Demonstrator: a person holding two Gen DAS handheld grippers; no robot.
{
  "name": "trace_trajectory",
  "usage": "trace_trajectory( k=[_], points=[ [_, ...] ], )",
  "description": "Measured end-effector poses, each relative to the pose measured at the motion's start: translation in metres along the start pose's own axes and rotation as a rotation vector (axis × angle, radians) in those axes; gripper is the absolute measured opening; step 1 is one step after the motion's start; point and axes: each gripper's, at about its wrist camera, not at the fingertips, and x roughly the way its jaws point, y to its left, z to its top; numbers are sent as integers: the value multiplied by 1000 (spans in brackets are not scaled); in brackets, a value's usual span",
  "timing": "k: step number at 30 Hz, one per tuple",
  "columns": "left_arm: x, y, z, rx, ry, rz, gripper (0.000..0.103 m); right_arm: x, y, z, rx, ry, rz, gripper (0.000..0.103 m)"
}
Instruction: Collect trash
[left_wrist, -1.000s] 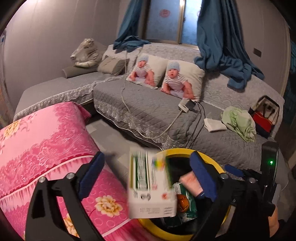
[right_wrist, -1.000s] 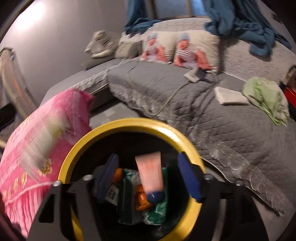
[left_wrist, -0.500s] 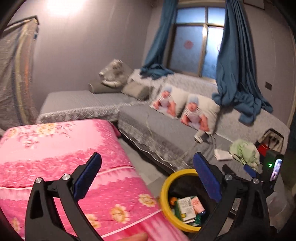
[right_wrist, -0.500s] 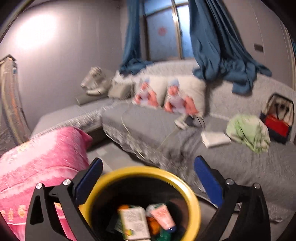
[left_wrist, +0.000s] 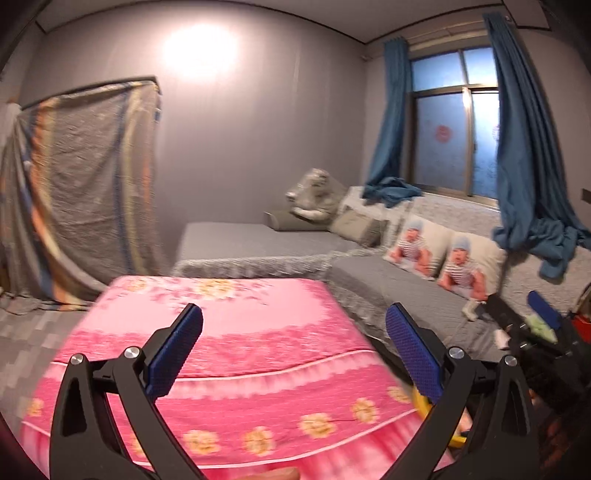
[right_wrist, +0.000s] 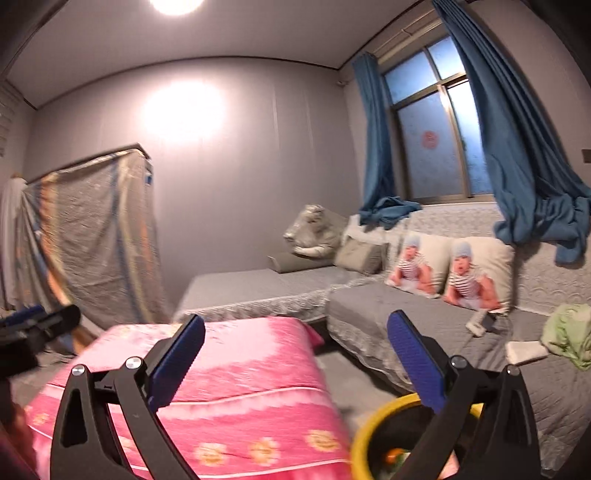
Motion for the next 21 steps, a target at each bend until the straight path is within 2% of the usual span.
trace_trajectory(
  k=[5,8,13,17,21],
  points=[
    [-24,28,-10,22,-37,169,95,-14,39,0,-45,6,40,96],
    [-36,43,-20,-1,-41,240,95,-19,58,-6,-69,33,77,96],
    [-51,58,-36,-58,-51,317,95,-27,82,-24,-102,72,109,96],
    [-58,66,-38,-110,-63,322,95,-31,92,-33,-128,67,100,96],
    [-66,69,-37,-107,-92,336,95,-31,88,-33,-119,74,96,96]
  ],
)
